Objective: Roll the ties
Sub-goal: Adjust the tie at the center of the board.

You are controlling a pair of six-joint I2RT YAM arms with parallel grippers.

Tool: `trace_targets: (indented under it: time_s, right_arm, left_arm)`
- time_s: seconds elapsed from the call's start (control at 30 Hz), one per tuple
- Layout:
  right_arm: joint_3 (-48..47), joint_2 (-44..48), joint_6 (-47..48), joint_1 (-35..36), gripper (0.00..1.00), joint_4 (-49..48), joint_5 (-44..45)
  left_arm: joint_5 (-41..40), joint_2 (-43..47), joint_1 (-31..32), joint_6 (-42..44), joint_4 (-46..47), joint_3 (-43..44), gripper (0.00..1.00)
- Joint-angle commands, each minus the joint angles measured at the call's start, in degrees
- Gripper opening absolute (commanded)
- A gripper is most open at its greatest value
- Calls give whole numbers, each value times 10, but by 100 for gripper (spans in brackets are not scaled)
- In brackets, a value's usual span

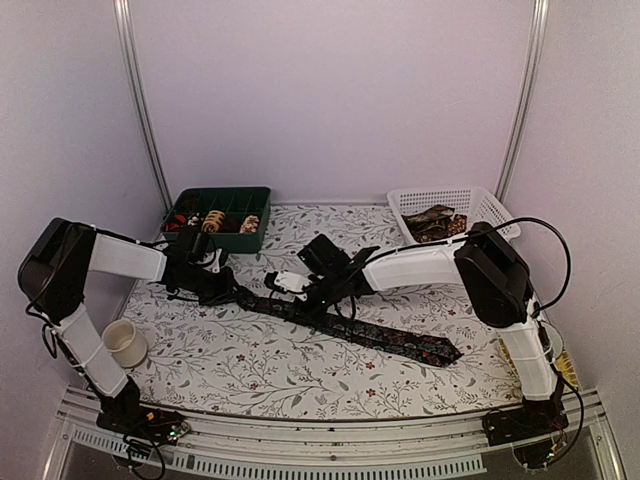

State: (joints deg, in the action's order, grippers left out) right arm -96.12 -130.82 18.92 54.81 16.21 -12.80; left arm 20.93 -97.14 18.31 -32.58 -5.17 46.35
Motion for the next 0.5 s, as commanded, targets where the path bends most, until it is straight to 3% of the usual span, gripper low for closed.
trace_targets:
  time_s: [0.0,0.17,0.33,0.47]
  right_arm:
    - [-15,19,25,8,21,18,46]
    - [-10,16,24,9,18,16,44]
    - [11,47,13,8,29,-10,-15]
    - [8,49,11,8,29,-12,41]
  left_arm:
    - [-6,-4,-6,5,-5,0,0]
    - [-6,-3,-6,5,-5,-1,0]
    - [-6,-2,-6,5,-4,-4,0]
    - [-6,0,-6,4,-2,-5,0]
